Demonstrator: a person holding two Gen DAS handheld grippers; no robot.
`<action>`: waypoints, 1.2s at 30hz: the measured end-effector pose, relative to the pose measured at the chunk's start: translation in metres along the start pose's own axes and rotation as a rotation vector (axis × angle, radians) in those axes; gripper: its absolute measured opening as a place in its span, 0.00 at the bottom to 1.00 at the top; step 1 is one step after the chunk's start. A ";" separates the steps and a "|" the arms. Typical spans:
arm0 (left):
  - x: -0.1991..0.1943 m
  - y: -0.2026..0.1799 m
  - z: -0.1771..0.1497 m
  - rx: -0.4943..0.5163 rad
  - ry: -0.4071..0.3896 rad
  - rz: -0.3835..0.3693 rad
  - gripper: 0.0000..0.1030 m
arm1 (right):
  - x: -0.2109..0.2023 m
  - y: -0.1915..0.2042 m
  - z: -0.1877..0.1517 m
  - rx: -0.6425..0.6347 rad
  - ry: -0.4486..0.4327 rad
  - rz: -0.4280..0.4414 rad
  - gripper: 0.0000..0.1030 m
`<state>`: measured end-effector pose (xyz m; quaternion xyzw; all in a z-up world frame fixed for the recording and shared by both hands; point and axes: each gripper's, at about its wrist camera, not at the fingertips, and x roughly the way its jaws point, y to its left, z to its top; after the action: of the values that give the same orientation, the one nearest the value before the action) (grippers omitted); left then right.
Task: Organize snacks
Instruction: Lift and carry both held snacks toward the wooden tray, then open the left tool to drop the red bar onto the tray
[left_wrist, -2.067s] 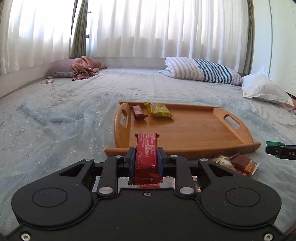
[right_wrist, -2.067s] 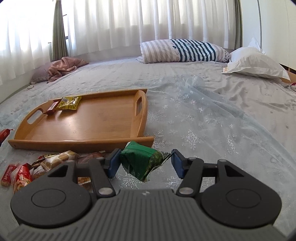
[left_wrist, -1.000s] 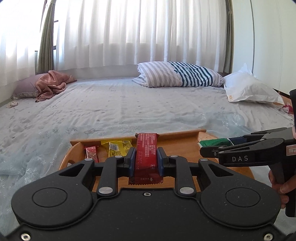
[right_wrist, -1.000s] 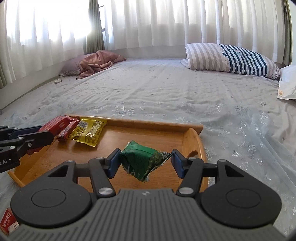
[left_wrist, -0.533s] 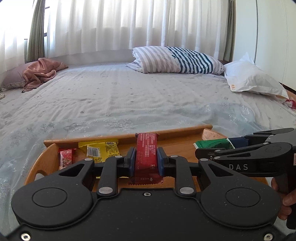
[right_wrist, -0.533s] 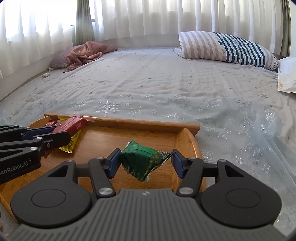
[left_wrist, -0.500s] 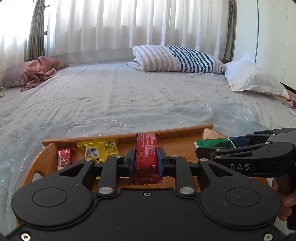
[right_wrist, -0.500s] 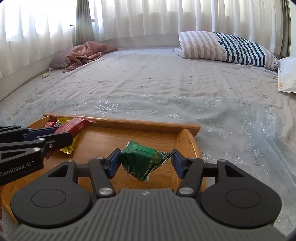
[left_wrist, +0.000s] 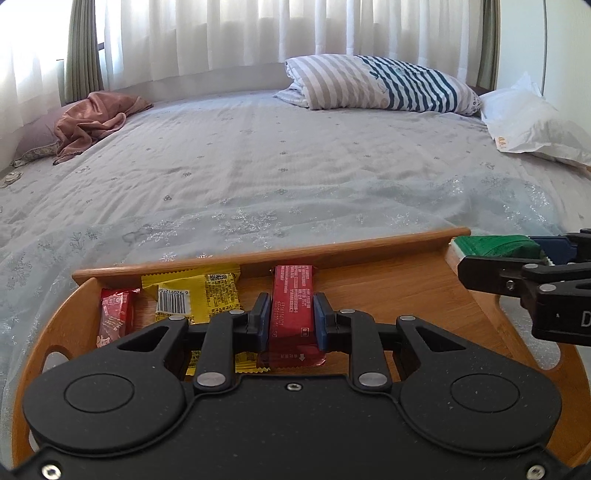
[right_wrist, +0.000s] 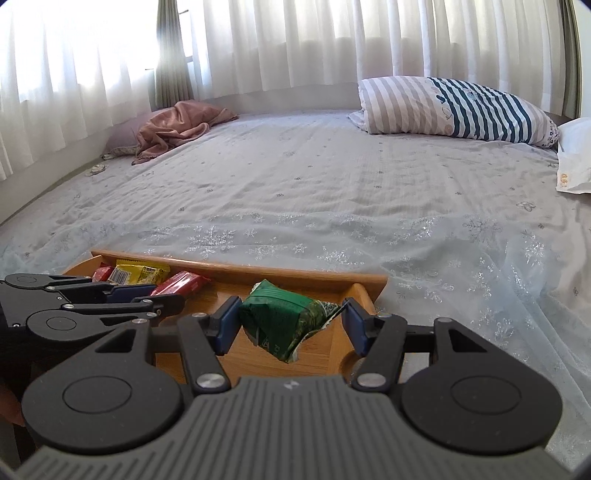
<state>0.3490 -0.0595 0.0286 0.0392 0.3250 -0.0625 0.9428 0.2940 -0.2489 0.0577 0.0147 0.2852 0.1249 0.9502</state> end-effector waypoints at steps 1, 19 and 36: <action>0.001 0.000 0.000 0.001 -0.001 0.011 0.23 | -0.001 0.000 0.000 -0.005 -0.002 -0.001 0.60; -0.001 0.010 0.007 -0.069 0.002 0.010 0.33 | -0.009 -0.008 0.000 0.000 0.011 -0.022 0.61; -0.106 0.035 0.001 -0.040 -0.190 0.032 0.75 | 0.010 0.020 -0.001 -0.015 0.053 0.036 0.61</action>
<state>0.2719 -0.0151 0.0958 0.0193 0.2344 -0.0443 0.9709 0.2972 -0.2273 0.0535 0.0095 0.3090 0.1442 0.9400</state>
